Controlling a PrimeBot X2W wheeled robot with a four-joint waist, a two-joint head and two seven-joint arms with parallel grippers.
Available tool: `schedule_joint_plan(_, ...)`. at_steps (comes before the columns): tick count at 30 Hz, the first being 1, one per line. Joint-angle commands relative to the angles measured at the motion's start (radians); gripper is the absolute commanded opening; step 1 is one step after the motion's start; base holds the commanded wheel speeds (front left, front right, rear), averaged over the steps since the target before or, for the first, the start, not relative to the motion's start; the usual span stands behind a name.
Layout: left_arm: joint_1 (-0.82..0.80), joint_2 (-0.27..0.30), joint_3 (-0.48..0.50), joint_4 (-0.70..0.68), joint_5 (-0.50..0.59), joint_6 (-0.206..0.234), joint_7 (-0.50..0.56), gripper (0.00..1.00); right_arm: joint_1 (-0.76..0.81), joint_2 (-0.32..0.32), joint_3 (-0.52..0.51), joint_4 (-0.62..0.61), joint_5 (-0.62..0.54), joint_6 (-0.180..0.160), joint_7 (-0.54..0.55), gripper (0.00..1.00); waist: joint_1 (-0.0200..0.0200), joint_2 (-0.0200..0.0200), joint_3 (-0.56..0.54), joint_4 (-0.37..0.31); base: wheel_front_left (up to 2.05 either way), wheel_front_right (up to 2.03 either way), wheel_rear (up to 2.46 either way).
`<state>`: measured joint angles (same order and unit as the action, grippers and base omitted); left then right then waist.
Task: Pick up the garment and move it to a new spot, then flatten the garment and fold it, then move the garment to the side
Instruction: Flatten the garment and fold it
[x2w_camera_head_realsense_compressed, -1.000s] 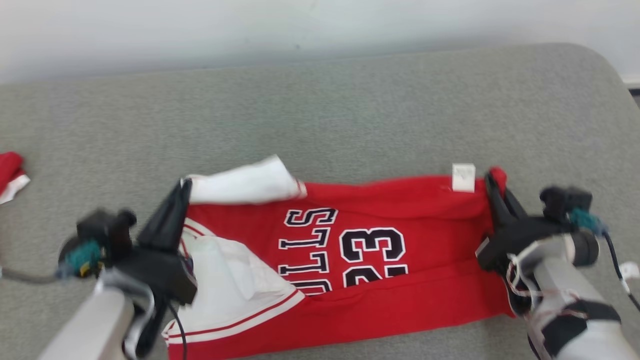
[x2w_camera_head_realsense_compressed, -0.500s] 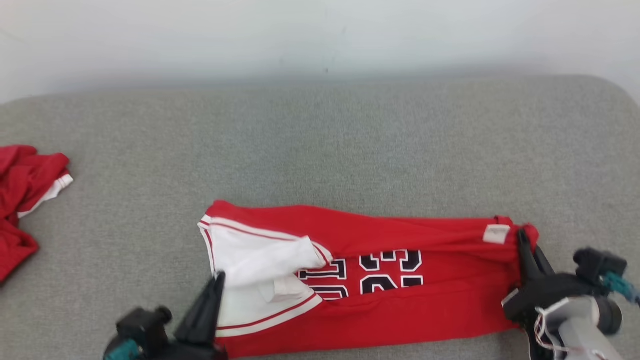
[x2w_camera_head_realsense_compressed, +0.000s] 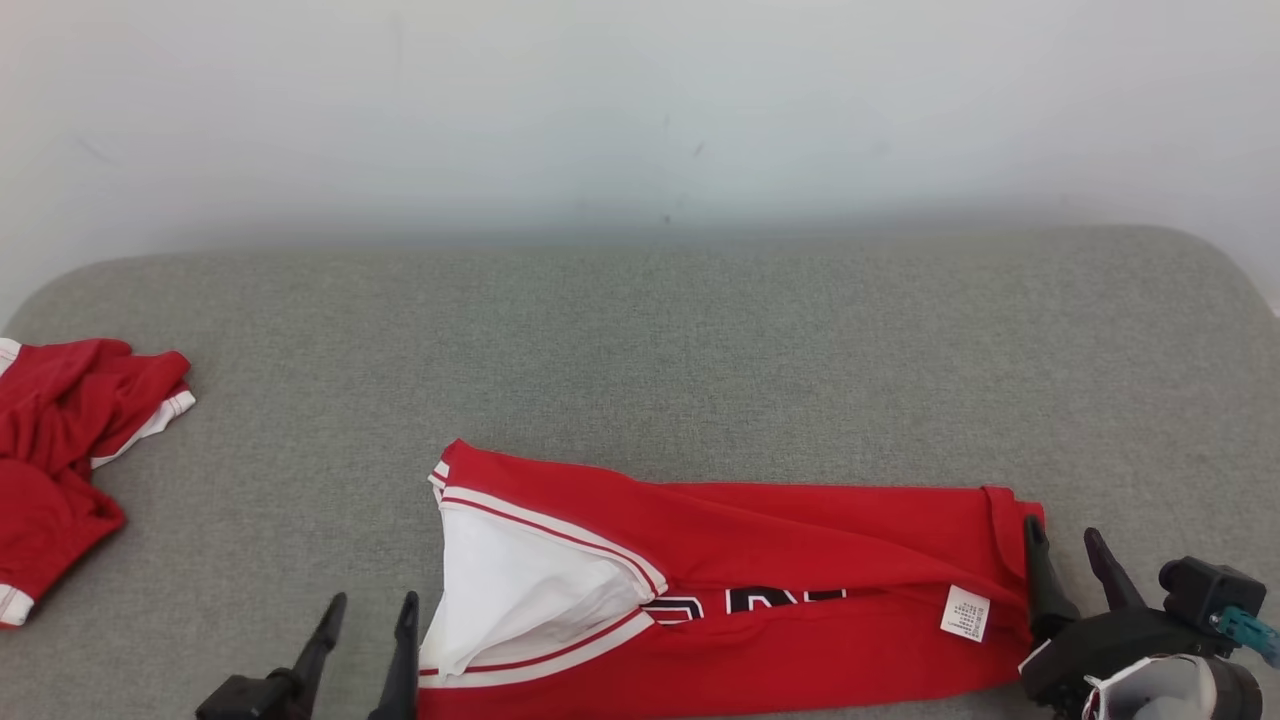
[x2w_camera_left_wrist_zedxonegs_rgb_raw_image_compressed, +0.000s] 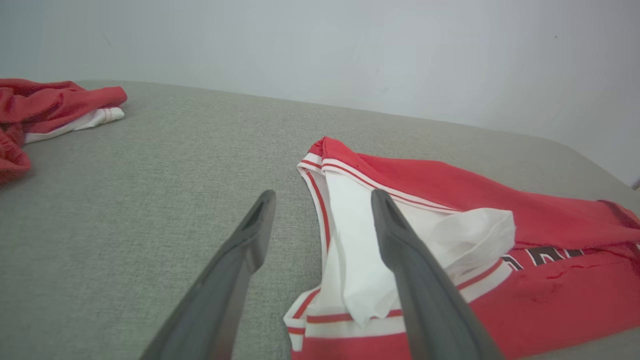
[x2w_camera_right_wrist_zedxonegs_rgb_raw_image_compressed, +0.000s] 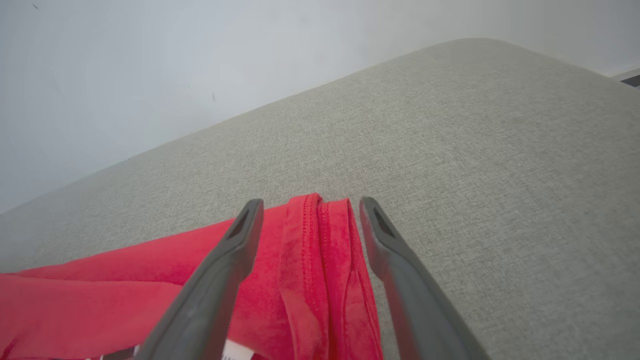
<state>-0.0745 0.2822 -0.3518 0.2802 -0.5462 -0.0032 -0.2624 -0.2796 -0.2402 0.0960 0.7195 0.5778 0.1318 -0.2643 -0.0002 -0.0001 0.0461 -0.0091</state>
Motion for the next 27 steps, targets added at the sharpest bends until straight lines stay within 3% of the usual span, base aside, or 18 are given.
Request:
schedule_joint_plan(1,0.022,-0.010,0.029,-0.018,0.029,0.011,-0.003,1.00,0.015,-0.012,-0.004,0.004,-0.006,-0.002,0.000,1.00,0.0002,0.0001,-0.012,0.007,0.00,0.00,0.00)
schedule_joint_plan(9,0.086,-0.003,0.127,-0.062,0.170,0.047,-0.003,1.00,-0.012,-0.034,0.024,0.154,-0.055,-0.002,0.002,1.00,0.0002,0.0001,-0.042,0.039,0.00,0.00,0.00)
schedule_joint_plan(27,0.124,-0.011,0.195,-0.077,0.262,0.042,-0.003,1.00,-0.116,-0.031,0.087,0.435,-0.041,-0.002,0.068,1.00,0.0002,0.0001,-0.049,0.108,0.00,0.00,0.00)
